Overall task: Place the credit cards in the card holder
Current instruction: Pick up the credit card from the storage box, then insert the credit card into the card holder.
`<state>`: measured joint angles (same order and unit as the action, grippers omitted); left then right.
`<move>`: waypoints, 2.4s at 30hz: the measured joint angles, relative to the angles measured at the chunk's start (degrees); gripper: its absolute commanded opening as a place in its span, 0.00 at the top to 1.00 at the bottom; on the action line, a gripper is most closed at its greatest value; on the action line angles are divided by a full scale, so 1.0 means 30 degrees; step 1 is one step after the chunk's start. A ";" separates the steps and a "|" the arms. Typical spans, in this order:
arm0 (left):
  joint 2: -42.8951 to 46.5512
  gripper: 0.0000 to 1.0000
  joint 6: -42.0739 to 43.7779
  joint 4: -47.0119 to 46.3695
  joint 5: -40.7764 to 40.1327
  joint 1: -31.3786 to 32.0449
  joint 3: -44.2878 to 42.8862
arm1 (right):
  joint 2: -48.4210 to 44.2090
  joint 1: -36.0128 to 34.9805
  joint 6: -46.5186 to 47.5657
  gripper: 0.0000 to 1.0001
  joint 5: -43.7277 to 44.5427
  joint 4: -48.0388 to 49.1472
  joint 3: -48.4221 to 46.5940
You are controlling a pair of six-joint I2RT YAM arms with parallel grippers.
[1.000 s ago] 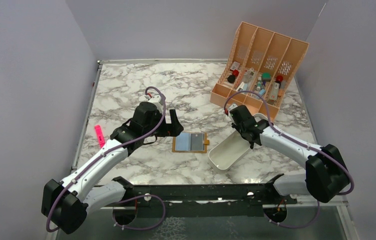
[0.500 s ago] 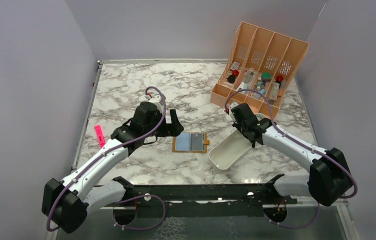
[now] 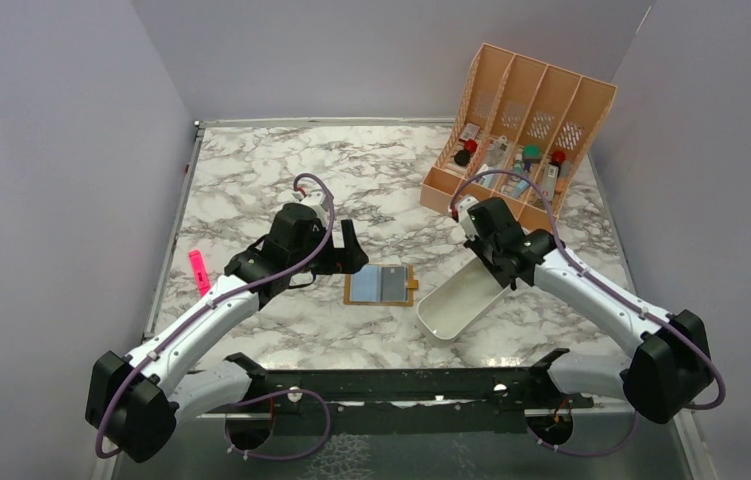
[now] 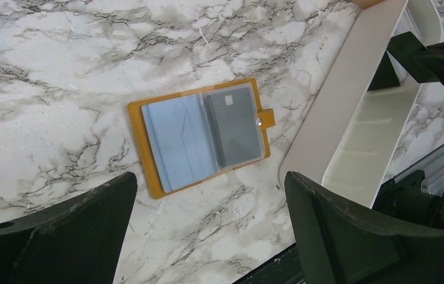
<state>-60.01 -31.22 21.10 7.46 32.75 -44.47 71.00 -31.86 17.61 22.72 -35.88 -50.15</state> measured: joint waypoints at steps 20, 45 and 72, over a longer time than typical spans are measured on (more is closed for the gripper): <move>-0.0729 0.15 -0.1005 -0.0291 0.1647 0.0000 0.0328 | -0.3045 0.0000 -0.3854 0.99 -0.6666 -0.0007 -0.3198; -0.4481 1.00 -0.2113 -0.2011 0.1552 -0.1275 0.2120 | 0.1690 -0.1151 -2.0320 0.99 -1.1795 1.1781 0.1843; -0.6900 1.00 -0.2382 -0.4758 0.1435 -0.1545 0.3512 | 0.7664 -0.3534 -2.1901 0.99 -1.0112 1.4651 0.1428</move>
<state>-80.71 -38.37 6.83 11.77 28.12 -33.93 94.00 -42.46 -48.10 -7.62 8.08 -45.87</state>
